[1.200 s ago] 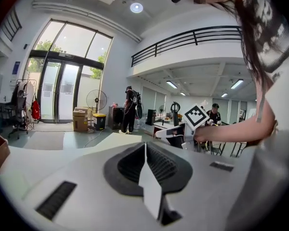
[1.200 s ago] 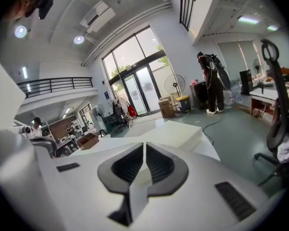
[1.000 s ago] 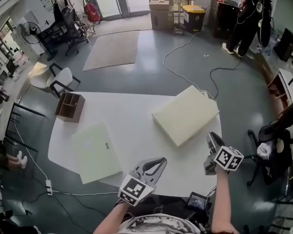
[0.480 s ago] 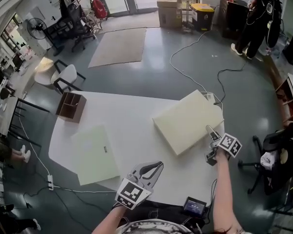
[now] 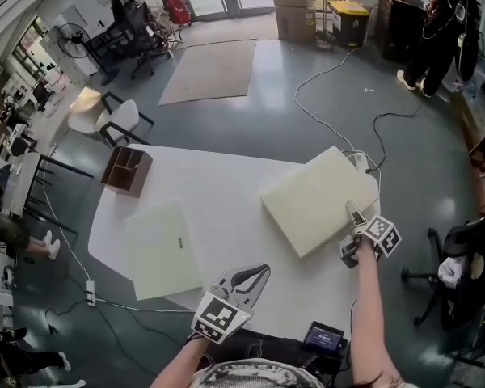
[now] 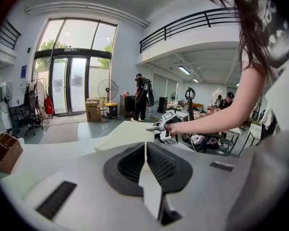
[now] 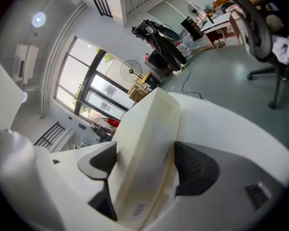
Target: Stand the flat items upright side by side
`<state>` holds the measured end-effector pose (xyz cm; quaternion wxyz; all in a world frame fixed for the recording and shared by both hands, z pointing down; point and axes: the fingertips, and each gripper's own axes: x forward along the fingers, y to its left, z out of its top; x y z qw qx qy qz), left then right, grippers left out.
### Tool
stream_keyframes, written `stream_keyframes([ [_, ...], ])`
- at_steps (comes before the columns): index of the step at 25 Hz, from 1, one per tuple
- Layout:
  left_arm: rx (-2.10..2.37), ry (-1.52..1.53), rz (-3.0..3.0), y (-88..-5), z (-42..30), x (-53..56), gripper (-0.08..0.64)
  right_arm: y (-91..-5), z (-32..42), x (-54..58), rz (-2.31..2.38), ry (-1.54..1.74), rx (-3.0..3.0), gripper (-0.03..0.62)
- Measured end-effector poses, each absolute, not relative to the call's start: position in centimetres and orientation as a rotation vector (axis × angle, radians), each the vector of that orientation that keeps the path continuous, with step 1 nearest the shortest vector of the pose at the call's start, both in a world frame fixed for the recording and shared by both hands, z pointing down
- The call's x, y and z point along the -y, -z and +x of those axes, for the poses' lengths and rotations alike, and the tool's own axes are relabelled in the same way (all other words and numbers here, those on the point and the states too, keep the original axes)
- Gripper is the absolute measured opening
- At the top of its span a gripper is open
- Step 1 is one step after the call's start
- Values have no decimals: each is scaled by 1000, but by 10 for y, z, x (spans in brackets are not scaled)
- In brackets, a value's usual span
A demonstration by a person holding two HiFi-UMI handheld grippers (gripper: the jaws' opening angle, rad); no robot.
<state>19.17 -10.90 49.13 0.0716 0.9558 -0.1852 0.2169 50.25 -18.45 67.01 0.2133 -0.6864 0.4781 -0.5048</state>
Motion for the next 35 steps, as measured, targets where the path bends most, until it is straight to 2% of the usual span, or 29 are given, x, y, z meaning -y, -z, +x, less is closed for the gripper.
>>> stream_keyframes([
  [12,683,-686,2768,-511,156,146,21,-675,471,187,-1824,1525,-1579,351],
  [13,677,-688,2750,-516,153,152,38,-675,465,186,-1817,1531,-1605,350],
  [15,644,-693,2704,-530,148,163,201,-675,456,185,-1810,1536,-1632,350],
  [16,629,-698,2681,-539,145,169,241,-675,452,183,-1811,1537,-1632,350],
  [21,606,-751,2553,-586,133,205,267,-676,442,172,-1815,1544,-1611,348],
  [29,548,-635,2290,-633,146,258,333,-676,430,164,-1824,1542,-1589,347],
  [35,441,-654,2164,-665,148,255,337,-675,423,163,-1831,1521,-1573,345],
])
